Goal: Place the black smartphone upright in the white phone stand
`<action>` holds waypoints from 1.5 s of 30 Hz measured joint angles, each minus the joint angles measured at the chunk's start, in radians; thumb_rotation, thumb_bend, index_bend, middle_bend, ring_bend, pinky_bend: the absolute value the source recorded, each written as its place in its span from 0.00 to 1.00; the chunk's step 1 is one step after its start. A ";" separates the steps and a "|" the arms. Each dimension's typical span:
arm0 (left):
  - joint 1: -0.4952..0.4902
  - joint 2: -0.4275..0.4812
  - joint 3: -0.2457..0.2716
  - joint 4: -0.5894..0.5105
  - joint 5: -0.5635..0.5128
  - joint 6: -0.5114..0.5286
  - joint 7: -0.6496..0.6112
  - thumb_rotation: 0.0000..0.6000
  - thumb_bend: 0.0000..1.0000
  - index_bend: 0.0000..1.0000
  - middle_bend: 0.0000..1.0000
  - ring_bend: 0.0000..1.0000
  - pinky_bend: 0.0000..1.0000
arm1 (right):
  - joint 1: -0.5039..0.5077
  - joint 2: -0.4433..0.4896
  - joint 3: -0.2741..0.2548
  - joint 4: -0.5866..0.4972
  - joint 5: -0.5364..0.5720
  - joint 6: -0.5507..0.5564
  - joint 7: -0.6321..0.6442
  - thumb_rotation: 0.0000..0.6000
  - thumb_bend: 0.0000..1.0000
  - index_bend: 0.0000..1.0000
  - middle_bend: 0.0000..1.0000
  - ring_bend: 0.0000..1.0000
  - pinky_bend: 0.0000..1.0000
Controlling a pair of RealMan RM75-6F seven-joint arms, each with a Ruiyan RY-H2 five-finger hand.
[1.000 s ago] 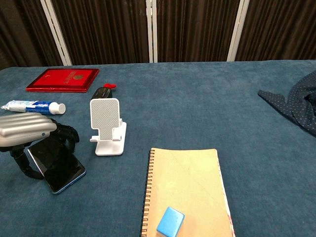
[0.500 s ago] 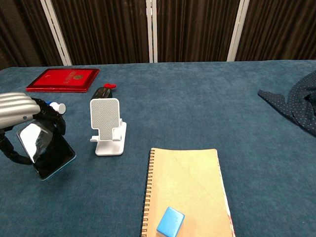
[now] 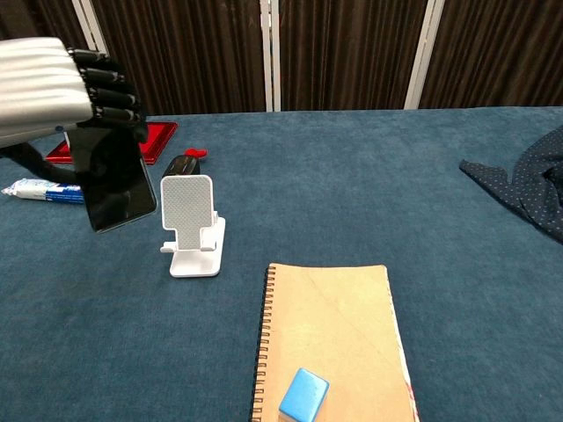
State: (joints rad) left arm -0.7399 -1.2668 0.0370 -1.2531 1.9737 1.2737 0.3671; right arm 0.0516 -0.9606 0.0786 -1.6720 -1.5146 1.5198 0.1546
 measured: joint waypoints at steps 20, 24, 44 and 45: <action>-0.174 -0.089 -0.033 0.031 0.080 -0.238 0.296 1.00 0.00 0.60 0.43 0.43 0.37 | -0.001 0.010 0.005 0.020 0.007 -0.003 0.056 1.00 0.00 0.00 0.00 0.00 0.00; -0.181 -0.105 -0.028 0.041 0.076 -0.249 0.311 1.00 0.00 0.59 0.43 0.43 0.37 | -0.002 0.011 0.005 0.021 0.007 -0.002 0.060 1.00 0.00 0.00 0.00 0.00 0.00; -0.174 -0.168 -0.003 0.092 0.042 -0.249 0.334 1.00 0.00 0.57 0.42 0.43 0.35 | -0.001 0.012 0.006 0.026 0.010 -0.008 0.069 1.00 0.00 0.00 0.00 0.00 0.00; -0.173 -0.170 -0.001 0.096 0.042 -0.246 0.331 1.00 0.00 0.57 0.42 0.43 0.35 | -0.001 0.012 0.006 0.025 0.009 -0.007 0.069 1.00 0.00 0.00 0.00 0.00 0.00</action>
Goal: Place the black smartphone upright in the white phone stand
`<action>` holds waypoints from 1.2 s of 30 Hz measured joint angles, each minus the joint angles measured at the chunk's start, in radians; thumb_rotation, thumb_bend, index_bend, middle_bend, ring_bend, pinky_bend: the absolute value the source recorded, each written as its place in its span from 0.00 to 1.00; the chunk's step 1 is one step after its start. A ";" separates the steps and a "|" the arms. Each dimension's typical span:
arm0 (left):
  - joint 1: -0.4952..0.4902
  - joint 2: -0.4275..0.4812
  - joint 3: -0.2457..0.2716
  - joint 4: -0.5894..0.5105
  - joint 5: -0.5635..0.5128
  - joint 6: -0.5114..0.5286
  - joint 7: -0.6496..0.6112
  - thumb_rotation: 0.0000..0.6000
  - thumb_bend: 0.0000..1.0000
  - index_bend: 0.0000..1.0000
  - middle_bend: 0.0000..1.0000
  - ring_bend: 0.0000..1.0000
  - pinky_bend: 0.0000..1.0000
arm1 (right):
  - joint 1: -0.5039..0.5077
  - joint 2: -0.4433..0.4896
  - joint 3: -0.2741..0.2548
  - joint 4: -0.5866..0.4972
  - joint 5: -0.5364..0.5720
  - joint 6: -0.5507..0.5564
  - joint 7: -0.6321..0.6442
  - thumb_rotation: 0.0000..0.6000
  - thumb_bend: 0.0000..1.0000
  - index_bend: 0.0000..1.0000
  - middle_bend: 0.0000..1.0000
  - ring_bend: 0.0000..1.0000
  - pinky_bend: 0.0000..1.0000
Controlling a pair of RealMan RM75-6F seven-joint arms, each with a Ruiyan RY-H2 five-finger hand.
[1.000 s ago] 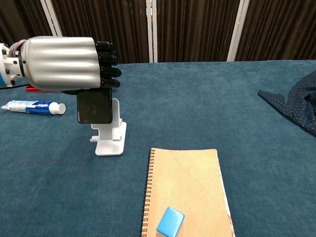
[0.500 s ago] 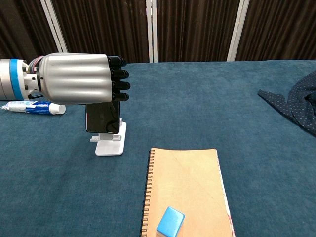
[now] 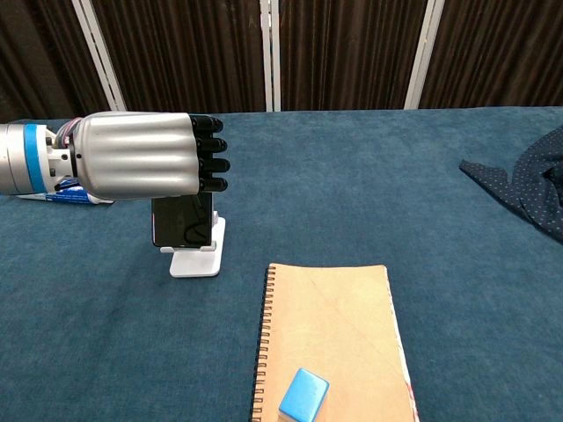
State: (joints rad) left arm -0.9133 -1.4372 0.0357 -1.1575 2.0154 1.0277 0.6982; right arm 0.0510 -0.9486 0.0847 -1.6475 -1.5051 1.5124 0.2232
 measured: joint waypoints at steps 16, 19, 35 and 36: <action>0.006 -0.017 0.015 0.012 -0.020 0.012 -0.005 1.00 0.00 0.15 0.00 0.06 0.19 | 0.000 0.001 0.000 -0.002 -0.001 -0.001 -0.001 1.00 0.00 0.00 0.00 0.00 0.00; 0.009 -0.012 0.014 -0.003 -0.031 0.002 0.011 1.00 0.00 0.11 0.00 0.01 0.16 | 0.000 0.001 -0.001 -0.002 -0.002 0.000 0.000 1.00 0.00 0.00 0.00 0.00 0.00; 0.036 0.103 0.001 -0.114 -0.041 0.092 0.011 1.00 0.00 0.02 0.00 0.00 0.07 | 0.000 0.001 -0.007 -0.012 -0.018 0.003 -0.019 1.00 0.00 0.00 0.00 0.00 0.00; 0.040 0.114 -0.002 -0.124 -0.042 0.106 0.006 1.00 0.00 0.02 0.00 0.00 0.07 | 0.000 0.000 -0.007 -0.014 -0.019 0.004 -0.021 1.00 0.00 0.00 0.00 0.00 0.00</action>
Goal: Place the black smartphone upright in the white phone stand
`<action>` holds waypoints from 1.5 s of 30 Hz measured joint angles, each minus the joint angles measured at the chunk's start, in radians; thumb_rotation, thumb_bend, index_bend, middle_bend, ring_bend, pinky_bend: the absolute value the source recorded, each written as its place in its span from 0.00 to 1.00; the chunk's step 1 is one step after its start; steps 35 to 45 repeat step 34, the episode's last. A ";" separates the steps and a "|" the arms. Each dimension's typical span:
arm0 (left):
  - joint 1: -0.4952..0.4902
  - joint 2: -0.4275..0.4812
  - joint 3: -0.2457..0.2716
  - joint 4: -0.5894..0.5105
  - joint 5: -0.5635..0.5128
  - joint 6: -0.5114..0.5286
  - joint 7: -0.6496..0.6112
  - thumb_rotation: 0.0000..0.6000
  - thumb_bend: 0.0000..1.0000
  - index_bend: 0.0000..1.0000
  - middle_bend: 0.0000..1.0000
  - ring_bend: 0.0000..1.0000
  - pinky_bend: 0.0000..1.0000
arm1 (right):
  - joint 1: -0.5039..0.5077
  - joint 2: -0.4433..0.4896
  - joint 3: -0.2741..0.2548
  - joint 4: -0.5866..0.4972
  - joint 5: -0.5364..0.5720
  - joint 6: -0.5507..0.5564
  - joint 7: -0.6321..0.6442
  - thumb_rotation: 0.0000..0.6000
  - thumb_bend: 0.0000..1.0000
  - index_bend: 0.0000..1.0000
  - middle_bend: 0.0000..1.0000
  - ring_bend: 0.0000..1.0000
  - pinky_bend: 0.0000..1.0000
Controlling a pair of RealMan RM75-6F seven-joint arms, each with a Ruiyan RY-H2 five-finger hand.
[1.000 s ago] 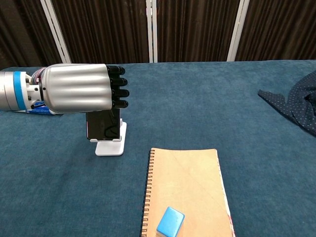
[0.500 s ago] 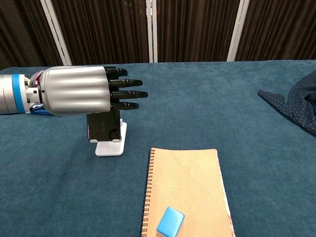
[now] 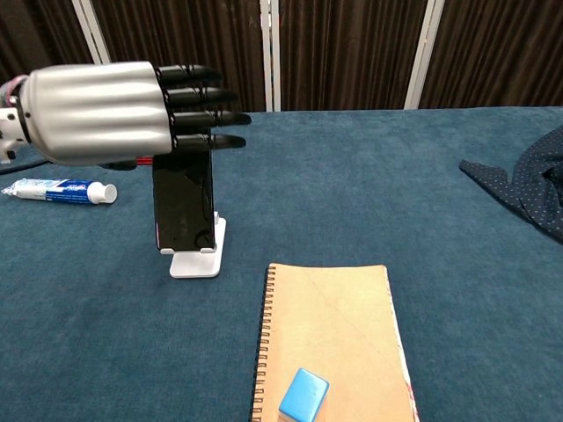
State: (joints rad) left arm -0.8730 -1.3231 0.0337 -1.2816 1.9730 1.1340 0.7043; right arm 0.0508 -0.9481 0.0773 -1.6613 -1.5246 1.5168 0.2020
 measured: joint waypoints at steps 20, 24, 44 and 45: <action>0.402 0.063 -0.141 -0.414 -0.592 0.346 -0.219 1.00 0.00 0.00 0.00 0.00 0.00 | -0.001 -0.009 -0.010 -0.018 -0.022 0.009 -0.053 1.00 0.00 0.00 0.00 0.00 0.00; 0.494 0.092 -0.130 -0.509 -0.674 0.383 -0.250 1.00 0.00 0.00 0.00 0.00 0.00 | -0.001 -0.011 -0.010 -0.019 -0.021 0.009 -0.060 1.00 0.00 0.00 0.00 0.00 0.00; 0.654 0.155 -0.029 -0.542 -0.600 0.489 -0.450 1.00 0.00 0.00 0.00 0.00 0.00 | -0.004 -0.015 -0.011 -0.022 -0.023 0.017 -0.079 1.00 0.00 0.00 0.00 0.00 0.00; 0.654 0.155 -0.029 -0.542 -0.600 0.489 -0.450 1.00 0.00 0.00 0.00 0.00 0.00 | -0.004 -0.015 -0.011 -0.022 -0.023 0.017 -0.079 1.00 0.00 0.00 0.00 0.00 0.00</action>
